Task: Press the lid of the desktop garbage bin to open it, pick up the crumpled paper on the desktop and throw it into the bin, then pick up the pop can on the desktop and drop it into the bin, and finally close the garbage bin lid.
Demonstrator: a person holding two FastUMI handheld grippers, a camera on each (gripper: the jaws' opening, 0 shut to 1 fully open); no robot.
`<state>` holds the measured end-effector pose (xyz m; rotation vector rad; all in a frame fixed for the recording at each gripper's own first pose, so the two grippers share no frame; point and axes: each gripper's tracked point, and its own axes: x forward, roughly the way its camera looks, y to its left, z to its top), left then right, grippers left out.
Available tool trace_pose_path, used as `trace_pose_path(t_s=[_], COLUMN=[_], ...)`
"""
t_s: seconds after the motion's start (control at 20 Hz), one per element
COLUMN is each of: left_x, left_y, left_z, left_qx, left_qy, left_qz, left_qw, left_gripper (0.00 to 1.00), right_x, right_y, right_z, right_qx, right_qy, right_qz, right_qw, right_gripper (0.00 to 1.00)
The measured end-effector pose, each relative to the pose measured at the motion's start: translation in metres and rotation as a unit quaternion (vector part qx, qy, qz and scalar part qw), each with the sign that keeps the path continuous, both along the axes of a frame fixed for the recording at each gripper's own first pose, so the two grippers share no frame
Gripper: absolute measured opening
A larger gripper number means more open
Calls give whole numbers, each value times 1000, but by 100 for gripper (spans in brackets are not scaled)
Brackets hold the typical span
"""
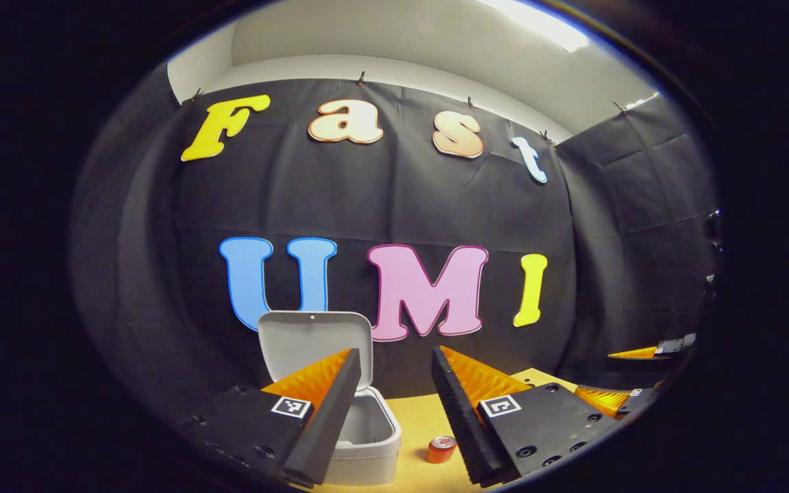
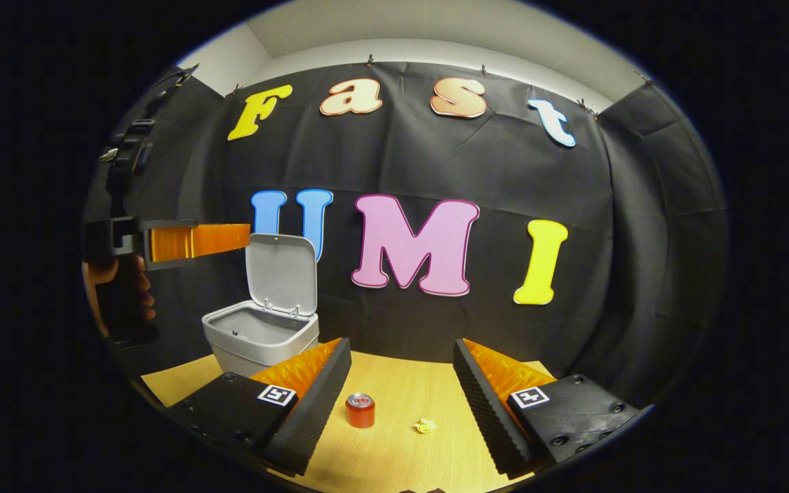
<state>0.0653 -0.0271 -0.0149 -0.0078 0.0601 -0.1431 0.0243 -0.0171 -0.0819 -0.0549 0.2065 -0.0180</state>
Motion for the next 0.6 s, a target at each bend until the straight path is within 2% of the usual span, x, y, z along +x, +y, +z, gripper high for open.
trace_pose_path(t_s=[0.05, 0.1, 0.15, 0.4, 0.6], left_x=[-4, -8, -11, -28, -35], left_y=[-4, -9, -12, -18, -17], left_z=[-5, -12, -15, -30, -42], left_qx=[-6, -14, -19, -6, -18], left_qy=[6, 11, 16, 33, 54], left_qz=[1, -1, -3, 3, 26], left_qw=[1000, 1000, 1000, 999, 998], left_gripper=[79, 97, 100, 99, 99], right_x=[0, 1, 2, 20, 46], right_y=[-3, -7, -11, -36, -52], right_z=[-9, -16, -21, -59, -113], right_qx=[2, 4, 4, 5, 1], right_qy=[12, 21, 28, 70, 147], right_qz=[-2, -4, -7, -11, 8], right_qw=[1000, 1000, 1000, 998, 989], right_gripper=[98, 98, 98, 98, 98])
